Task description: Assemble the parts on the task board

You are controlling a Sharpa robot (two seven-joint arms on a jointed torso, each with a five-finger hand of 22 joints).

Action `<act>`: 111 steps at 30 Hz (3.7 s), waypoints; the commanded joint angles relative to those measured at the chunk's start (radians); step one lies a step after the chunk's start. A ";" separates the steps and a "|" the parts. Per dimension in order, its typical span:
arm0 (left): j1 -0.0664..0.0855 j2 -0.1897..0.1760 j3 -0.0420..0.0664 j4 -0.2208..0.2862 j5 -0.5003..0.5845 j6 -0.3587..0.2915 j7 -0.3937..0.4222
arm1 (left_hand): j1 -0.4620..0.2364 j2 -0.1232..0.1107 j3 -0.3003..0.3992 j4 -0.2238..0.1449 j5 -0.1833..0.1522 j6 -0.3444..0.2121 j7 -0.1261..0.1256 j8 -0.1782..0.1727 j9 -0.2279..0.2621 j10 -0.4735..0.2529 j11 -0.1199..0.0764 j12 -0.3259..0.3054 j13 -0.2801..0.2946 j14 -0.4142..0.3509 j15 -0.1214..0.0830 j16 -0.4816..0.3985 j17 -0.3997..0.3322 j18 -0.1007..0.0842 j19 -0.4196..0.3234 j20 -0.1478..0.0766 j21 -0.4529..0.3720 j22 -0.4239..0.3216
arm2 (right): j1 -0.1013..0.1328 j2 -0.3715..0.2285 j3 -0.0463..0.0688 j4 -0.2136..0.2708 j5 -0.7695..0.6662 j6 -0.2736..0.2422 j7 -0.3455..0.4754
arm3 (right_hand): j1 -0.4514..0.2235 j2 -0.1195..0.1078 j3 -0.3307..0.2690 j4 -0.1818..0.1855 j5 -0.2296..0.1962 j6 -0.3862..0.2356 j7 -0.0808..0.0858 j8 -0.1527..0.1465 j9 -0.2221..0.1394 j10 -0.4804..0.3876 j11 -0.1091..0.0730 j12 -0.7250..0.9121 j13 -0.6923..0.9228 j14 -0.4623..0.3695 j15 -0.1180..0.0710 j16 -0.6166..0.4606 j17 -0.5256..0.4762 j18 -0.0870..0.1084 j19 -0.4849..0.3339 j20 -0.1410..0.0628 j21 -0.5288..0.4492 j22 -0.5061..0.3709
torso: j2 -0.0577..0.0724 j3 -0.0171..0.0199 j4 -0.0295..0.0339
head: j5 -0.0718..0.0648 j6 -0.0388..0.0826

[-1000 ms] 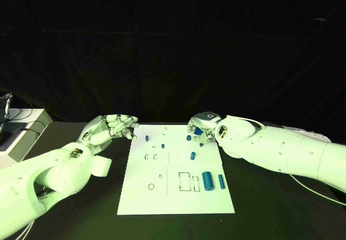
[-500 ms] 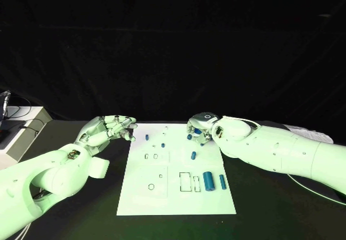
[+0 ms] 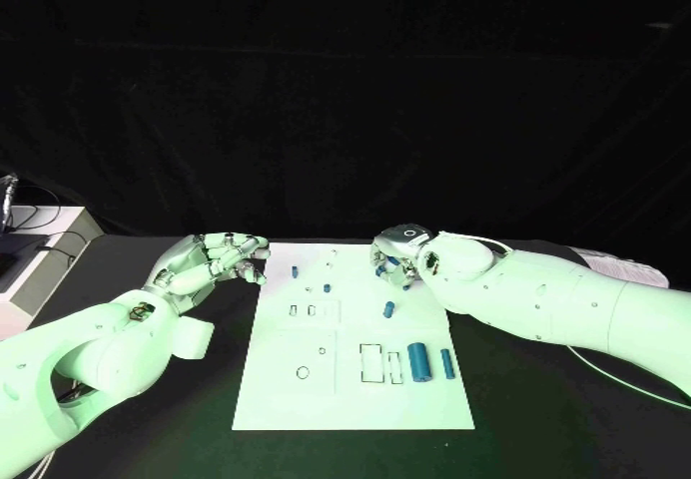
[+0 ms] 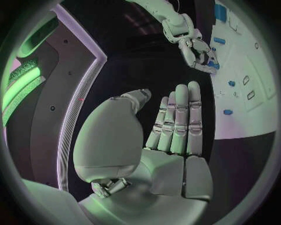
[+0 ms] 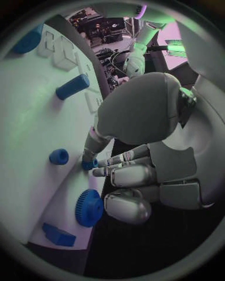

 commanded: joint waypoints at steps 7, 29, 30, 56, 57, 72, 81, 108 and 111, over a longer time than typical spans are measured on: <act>0.000 -0.002 0.001 0.001 -0.003 0.021 -0.005 | -0.010 0.000 -0.004 -0.001 -0.004 -0.009 -0.001 0.003 0.002 -0.007 0.000 -0.002 0.001 -0.006 0.001 0.004 0.001 0.001 -0.008 0.000 0.007 0.002 | 0.000 -0.002 0.000 0.003 -0.018 0.013 -0.002 | 0.007 0.016 0.009 0.011 0.004 0.017 0.001 0.012 0.012 0.039 -0.005 0.010 0.008 0.015 0.001 0.019 0.007 -0.018 0.005 0.003 0.011 0.022 | 0.013 -0.0027 0.0022 | 0.001 0.004; 0.000 -0.005 0.001 -0.007 -0.003 0.023 -0.012 | -0.009 0.003 -0.004 -0.002 -0.006 -0.008 -0.001 0.003 0.003 -0.007 0.000 -0.002 0.002 -0.008 0.001 0.007 0.002 0.001 -0.010 0.001 0.010 0.004 | 0.000 -0.013 0.018 0.059 -0.046 -0.164 -0.060 | 0.056 0.063 0.069 -0.030 -0.081 0.095 -0.032 0.077 0.078 0.175 -0.044 0.017 0.038 0.017 -0.031 0.053 0.023 -0.044 0.055 -0.027 0.110 0.171 | 0.027 -0.0080 0.0076 | -0.002 0.026; 0.000 -0.005 0.001 -0.008 -0.003 0.023 -0.012 | -0.009 0.003 -0.004 -0.002 -0.006 -0.008 -0.001 0.003 0.003 -0.007 0.000 -0.002 0.002 -0.008 0.001 0.007 0.002 0.001 -0.010 0.001 0.010 0.004 | 0.000 -0.009 0.020 0.060 -0.047 -0.171 -0.065 | 0.056 0.063 0.070 -0.031 -0.083 0.094 -0.032 0.077 0.078 0.175 -0.044 0.017 0.038 0.017 -0.031 0.054 0.023 -0.044 0.055 -0.027 0.111 0.172 | 0.026 -0.0085 0.0078 | -0.002 0.026; 0.000 0.006 0.003 -0.009 -0.004 0.029 -0.009 | -0.011 0.005 -0.009 -0.003 -0.010 -0.009 0.000 0.004 0.005 -0.008 0.000 -0.002 0.003 -0.013 0.002 0.010 0.004 0.001 -0.015 0.002 0.015 0.007 | -0.014 0.151 0.044 -0.084 -0.040 -0.308 -0.088 | 0.056 0.058 0.080 -0.041 -0.080 0.083 -0.029 0.074 0.086 0.169 -0.041 0.004 0.039 0.017 -0.029 0.058 0.023 -0.045 0.056 -0.026 0.116 0.180 | 0.039 -0.0214 0.0294 | -0.021 0.039; 0.000 0.006 0.003 -0.008 -0.004 0.029 -0.010 | -0.011 0.005 -0.009 -0.003 -0.010 -0.009 0.000 0.004 0.005 -0.008 0.000 -0.002 0.003 -0.013 0.002 0.010 0.004 0.001 -0.015 0.002 0.015 0.007 | -0.014 0.154 0.044 -0.089 -0.040 -0.309 -0.087 | 0.057 0.058 0.080 -0.041 -0.080 0.083 -0.029 0.074 0.086 0.169 -0.041 0.004 0.039 0.017 -0.029 0.058 0.024 -0.045 0.056 -0.026 0.116 0.181 | 0.039 -0.0219 0.0298 | -0.021 0.039; 0.001 0.001 0.009 -0.002 -0.006 0.027 -0.013 | -0.012 0.005 -0.010 -0.003 -0.010 -0.009 0.000 0.004 0.005 -0.008 0.000 -0.002 0.003 -0.014 0.002 0.010 0.004 0.001 -0.016 0.002 0.016 0.008 | -0.023 0.182 0.044 -0.132 -0.027 -0.300 -0.075 | 0.054 0.055 0.080 -0.043 -0.081 0.081 -0.028 0.074 0.088 0.168 -0.040 0.003 0.039 0.017 -0.028 0.058 0.022 -0.046 0.056 -0.026 0.117 0.181 | 0.048 -0.0297 0.0358 | -0.023 0.038; 0.001 0.000 0.012 -0.002 -0.006 0.028 -0.016 | -0.012 0.005 -0.010 -0.003 -0.010 -0.009 0.000 0.004 0.005 -0.008 0.000 -0.002 0.003 -0.014 0.002 0.010 0.004 0.001 -0.016 0.002 0.016 0.008 | -0.024 0.187 0.044 -0.140 -0.028 -0.296 -0.072 | 0.053 0.054 0.081 -0.043 -0.081 0.080 -0.027 0.073 0.089 0.167 -0.039 0.001 0.039 0.016 -0.027 0.059 0.022 -0.045 0.055 -0.025 0.116 0.181 | 0.052 -0.0298 0.0343 | -0.021 0.040; 0.001 0.003 0.015 -0.003 -0.007 0.031 -0.021 | -0.013 0.005 -0.012 -0.003 -0.011 -0.011 0.000 0.004 0.006 -0.009 0.001 -0.002 0.004 -0.015 0.002 0.012 0.005 0.001 -0.018 0.002 0.018 0.009 | -0.023 0.207 0.044 -0.179 -0.006 -0.288 -0.044 | 0.015 0.009 0.116 -0.040 -0.099 0.003 0.010 0.026 0.097 0.013 0.005 -0.005 -0.002 -0.012 0.008 0.025 -0.073 -0.020 -0.009 0.006 0.025 0.061 | 0.058 -0.0340 0.0345 | -0.017 0.042; 0.001 0.002 0.015 -0.004 -0.007 0.030 -0.022 | -0.013 0.007 -0.014 -0.003 -0.011 -0.013 0.001 0.003 0.006 -0.012 0.001 -0.003 0.004 -0.017 0.003 0.013 0.005 0.001 -0.020 0.003 0.020 0.011 | -0.023 0.206 0.044 -0.180 -0.002 -0.294 -0.039 | 0.014 -0.002 0.113 -0.041 -0.105 -0.026 0.017 0.006 0.093 -0.034 0.015 -0.004 -0.003 -0.020 0.016 0.013 -0.099 -0.013 -0.022 0.015 -0.001 0.031 | 0.058 -0.0338 0.0341 | -0.015 0.041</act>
